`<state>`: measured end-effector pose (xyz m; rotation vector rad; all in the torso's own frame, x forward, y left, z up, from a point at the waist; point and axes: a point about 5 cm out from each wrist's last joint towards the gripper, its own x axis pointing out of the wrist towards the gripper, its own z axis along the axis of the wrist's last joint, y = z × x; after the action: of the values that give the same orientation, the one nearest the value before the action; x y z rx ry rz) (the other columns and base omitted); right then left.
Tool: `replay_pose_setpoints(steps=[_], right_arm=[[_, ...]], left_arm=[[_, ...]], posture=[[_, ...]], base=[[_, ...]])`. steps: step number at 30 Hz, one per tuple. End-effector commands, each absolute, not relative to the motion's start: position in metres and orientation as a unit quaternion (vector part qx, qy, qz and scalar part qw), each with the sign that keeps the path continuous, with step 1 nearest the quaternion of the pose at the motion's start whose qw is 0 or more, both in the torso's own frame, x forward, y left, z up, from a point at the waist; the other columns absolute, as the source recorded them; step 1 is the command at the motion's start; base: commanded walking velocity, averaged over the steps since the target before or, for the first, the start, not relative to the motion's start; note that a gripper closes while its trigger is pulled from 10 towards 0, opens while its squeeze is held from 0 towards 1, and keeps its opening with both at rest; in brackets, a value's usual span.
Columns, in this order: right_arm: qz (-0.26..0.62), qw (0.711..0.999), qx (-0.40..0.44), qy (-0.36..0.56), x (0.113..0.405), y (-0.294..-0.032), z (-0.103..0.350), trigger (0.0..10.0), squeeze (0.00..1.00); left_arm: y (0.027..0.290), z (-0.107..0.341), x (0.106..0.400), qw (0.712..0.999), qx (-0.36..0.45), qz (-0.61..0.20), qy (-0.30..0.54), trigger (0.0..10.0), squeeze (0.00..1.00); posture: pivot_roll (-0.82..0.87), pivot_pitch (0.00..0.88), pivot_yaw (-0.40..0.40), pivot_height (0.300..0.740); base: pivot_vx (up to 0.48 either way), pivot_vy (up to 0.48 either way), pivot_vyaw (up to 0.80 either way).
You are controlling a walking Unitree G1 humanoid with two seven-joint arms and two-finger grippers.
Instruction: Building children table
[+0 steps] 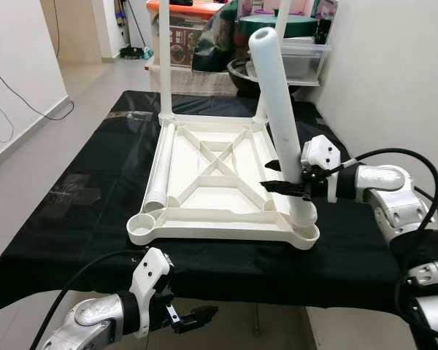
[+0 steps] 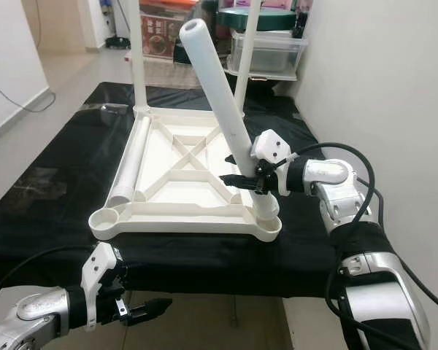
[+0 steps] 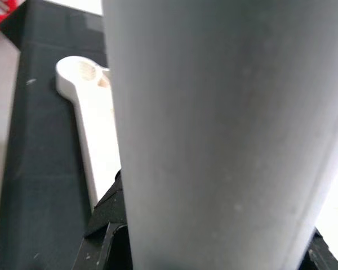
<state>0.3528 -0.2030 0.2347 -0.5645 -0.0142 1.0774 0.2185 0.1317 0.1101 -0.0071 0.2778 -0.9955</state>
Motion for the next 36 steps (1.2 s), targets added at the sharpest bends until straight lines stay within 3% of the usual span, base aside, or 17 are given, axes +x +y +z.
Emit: replay_pose_setpoints(steps=[1, 17, 26, 36], right_arm=[[0.519, 0.808, -0.278, 0.002, 0.35, -0.204, 0.233, 0.0, 0.0], [0.569, 0.786, -0.242, 0.011, 0.345, -0.185, 0.202, 0.0, 0.0], [0.575, 0.815, -0.067, -0.009, 0.338, -0.162, 0.179, 0.0, 0.0], [0.556, 0.829, -0.05, 0.028, 0.333, -0.17, 0.153, 0.0, 0.0]], left_arm=[[0.131, 0.11, 0.219, 0.869, 0.0, -0.477, 0.132, 10.0, 0.0], [0.131, 0.11, 0.221, 0.87, 0.0, -0.476, 0.131, 10.0, 0.0], [0.132, 0.11, 0.22, 0.871, -0.004, -0.473, 0.129, 10.0, 0.0], [0.133, 0.109, 0.222, 0.872, -0.001, -0.472, 0.13, 10.0, 0.0]], posture=[[0.08, 0.0, -0.09, 0.74], [0.09, 0.0, -0.093, 0.74], [0.1, 0.0, -0.096, 0.74], [0.09, 0.0, -0.09, 0.74]], base=[[0.0, 0.0, 0.0], [0.0, 0.0, 0.0], [0.0, 0.0, 0.0], [0.0, 0.0, 0.0]])
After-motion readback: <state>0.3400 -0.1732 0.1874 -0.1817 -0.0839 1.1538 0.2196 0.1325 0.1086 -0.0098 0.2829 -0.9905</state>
